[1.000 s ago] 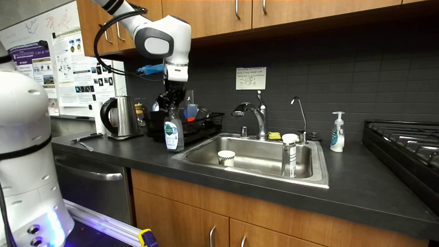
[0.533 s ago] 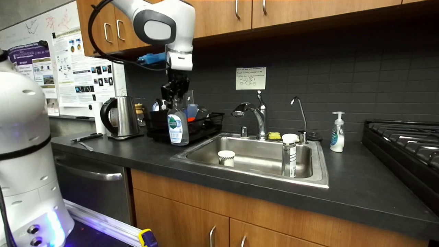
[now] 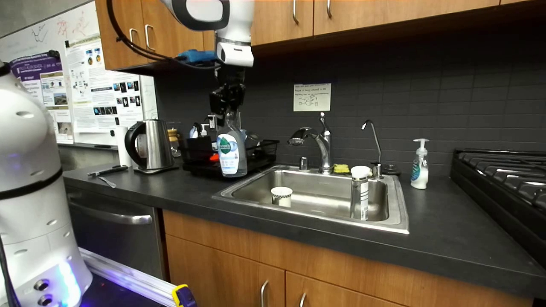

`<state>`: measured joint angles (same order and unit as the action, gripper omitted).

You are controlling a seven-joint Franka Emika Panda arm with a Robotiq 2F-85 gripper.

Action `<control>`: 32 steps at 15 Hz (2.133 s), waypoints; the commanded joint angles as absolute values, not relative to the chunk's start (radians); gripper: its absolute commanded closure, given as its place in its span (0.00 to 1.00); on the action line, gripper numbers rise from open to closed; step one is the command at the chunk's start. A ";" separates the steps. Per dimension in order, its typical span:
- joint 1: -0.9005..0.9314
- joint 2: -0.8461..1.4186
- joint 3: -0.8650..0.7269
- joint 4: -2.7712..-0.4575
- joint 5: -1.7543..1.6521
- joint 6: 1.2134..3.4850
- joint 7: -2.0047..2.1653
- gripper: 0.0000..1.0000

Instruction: Move the dishwashing liquid bottle to the right side of the counter.

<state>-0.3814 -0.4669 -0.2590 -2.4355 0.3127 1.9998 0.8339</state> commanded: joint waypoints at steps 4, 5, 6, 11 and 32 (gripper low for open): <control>-0.439 -0.456 -0.332 -2.344 0.258 1.879 0.689 0.66; -0.447 -0.454 -0.341 -2.337 0.256 1.875 0.665 0.66; -0.454 -0.450 -0.350 -2.329 0.254 1.873 0.643 0.66; -0.483 -0.419 -0.391 -2.276 0.249 1.854 0.540 0.66; -0.554 0.196 -0.567 -1.467 0.359 1.502 0.170 0.66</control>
<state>-0.5034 0.0680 -0.5535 -1.6332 0.3088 1.5835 0.2408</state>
